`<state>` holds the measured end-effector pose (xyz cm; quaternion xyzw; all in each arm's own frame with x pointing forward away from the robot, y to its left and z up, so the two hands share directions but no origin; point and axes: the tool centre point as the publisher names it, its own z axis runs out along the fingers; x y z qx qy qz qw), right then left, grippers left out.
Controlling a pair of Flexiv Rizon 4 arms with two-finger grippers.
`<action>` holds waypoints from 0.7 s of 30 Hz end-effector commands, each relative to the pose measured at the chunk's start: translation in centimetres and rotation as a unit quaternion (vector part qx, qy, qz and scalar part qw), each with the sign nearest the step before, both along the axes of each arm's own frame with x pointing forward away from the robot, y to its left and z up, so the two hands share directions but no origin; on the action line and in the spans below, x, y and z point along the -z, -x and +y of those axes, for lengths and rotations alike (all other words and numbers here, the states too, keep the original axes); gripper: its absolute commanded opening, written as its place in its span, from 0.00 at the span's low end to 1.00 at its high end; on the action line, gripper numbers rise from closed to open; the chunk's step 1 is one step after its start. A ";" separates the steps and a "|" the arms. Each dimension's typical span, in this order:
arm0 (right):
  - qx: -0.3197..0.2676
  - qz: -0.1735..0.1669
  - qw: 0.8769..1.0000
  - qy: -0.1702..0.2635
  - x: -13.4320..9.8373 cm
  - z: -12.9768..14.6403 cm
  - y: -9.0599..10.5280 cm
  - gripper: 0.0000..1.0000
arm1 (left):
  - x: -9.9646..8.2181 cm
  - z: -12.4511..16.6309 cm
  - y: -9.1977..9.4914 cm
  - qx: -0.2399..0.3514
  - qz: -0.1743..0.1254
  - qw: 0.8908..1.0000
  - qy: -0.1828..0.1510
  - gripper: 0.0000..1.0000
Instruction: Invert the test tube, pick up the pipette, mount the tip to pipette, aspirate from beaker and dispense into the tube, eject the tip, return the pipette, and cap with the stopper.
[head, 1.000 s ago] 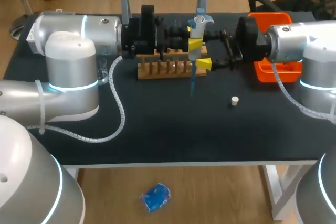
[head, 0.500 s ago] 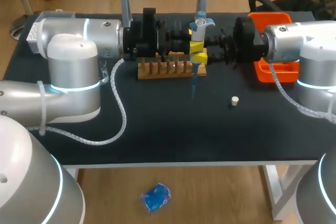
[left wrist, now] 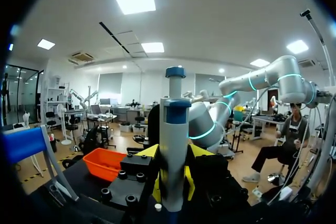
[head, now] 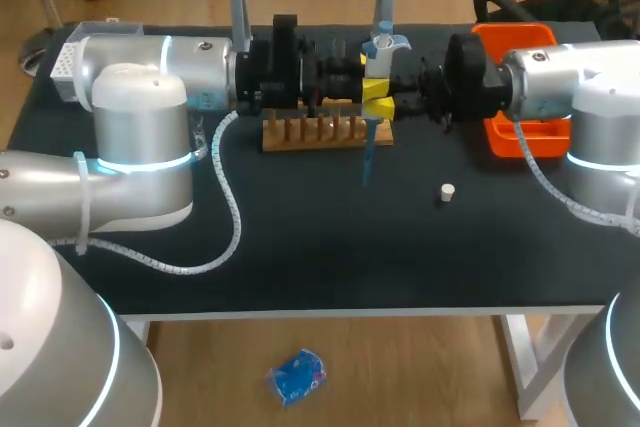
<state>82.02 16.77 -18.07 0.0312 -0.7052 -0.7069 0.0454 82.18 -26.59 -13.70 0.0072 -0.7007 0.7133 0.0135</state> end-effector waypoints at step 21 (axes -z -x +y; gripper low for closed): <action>0.019 -0.043 0.999 -0.009 -1.9 -10.9 -2.8 0.00 | -1.5 3.4 -1.2 -0.075 -0.005 0.997 0.000 1.00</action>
